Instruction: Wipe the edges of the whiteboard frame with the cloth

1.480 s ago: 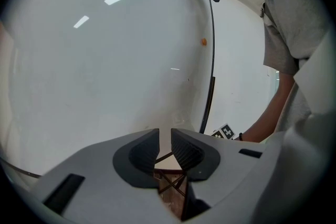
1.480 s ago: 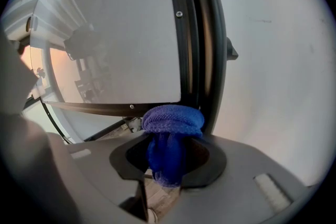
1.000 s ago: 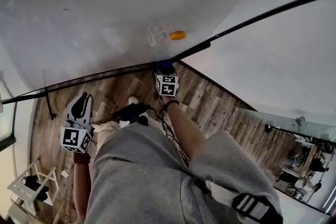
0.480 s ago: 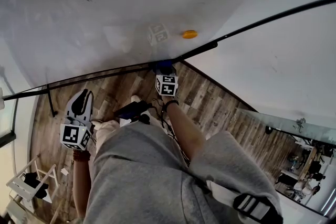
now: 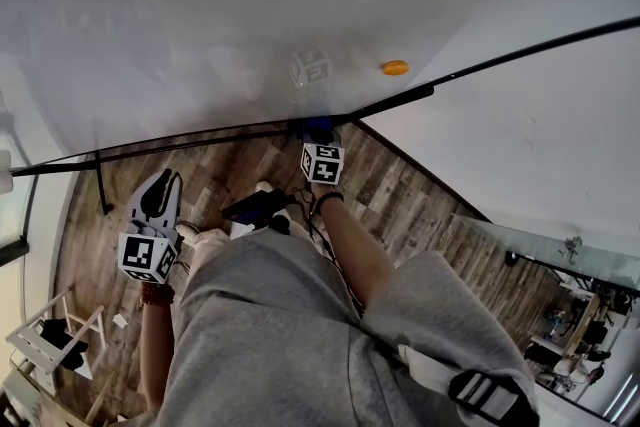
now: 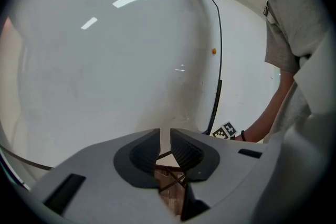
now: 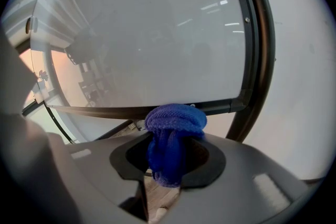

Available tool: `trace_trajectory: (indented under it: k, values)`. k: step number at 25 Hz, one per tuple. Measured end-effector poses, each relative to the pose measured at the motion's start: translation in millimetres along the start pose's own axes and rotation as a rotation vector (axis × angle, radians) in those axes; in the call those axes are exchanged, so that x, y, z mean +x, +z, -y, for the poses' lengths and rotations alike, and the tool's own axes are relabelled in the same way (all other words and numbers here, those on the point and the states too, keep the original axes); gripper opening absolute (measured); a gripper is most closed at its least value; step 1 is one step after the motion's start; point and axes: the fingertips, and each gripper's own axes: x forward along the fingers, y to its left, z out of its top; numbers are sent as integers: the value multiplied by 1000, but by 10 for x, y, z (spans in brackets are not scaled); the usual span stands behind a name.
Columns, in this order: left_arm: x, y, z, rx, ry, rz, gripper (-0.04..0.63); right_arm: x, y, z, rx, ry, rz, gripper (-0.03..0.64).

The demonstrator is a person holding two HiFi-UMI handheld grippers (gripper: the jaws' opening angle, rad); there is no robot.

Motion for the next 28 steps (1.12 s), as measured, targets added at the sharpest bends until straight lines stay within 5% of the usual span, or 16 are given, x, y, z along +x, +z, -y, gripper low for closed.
trace_trajectory:
  k: [28]
  values:
    - [-610,-157,-418,-39,90,9,66,42,-66,-667,-16,67,-39,132]
